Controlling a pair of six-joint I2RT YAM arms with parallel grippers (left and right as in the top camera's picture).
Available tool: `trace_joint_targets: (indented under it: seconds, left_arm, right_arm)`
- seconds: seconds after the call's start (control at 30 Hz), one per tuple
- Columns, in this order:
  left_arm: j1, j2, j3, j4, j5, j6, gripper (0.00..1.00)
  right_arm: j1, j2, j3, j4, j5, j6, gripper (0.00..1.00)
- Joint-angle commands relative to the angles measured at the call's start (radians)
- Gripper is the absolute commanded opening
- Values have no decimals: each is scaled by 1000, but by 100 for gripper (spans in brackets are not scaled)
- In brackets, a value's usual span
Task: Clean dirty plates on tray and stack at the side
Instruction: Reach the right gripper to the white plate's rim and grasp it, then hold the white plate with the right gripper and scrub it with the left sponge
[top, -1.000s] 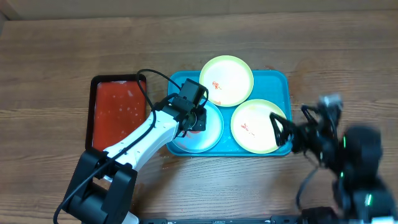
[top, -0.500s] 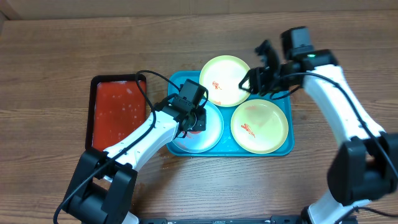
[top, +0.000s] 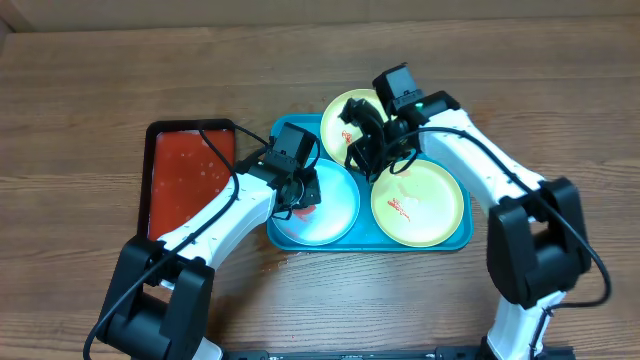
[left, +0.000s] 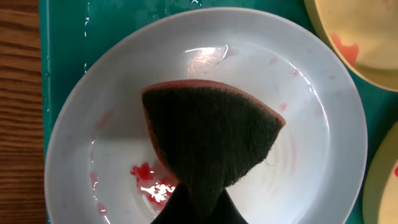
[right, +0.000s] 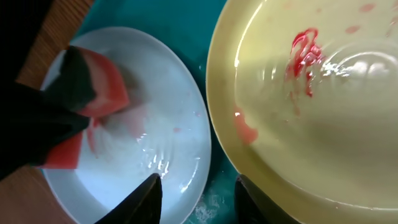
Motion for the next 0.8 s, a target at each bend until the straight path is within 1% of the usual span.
trace_joint_targets:
  seconds: [0.0, 0.4, 0.77]
  left_arm:
    - [0, -7, 2, 0, 34, -16, 4]
    - [0, -7, 2, 0, 34, -15, 4]
    - [-1, -7, 2, 0, 43, -16, 4]
  right_arm:
    - [9, 42, 21, 7, 22, -47, 38]
    - [19, 114, 21, -41, 7, -50, 37]
    - [19, 151, 21, -18, 6, -49, 37]
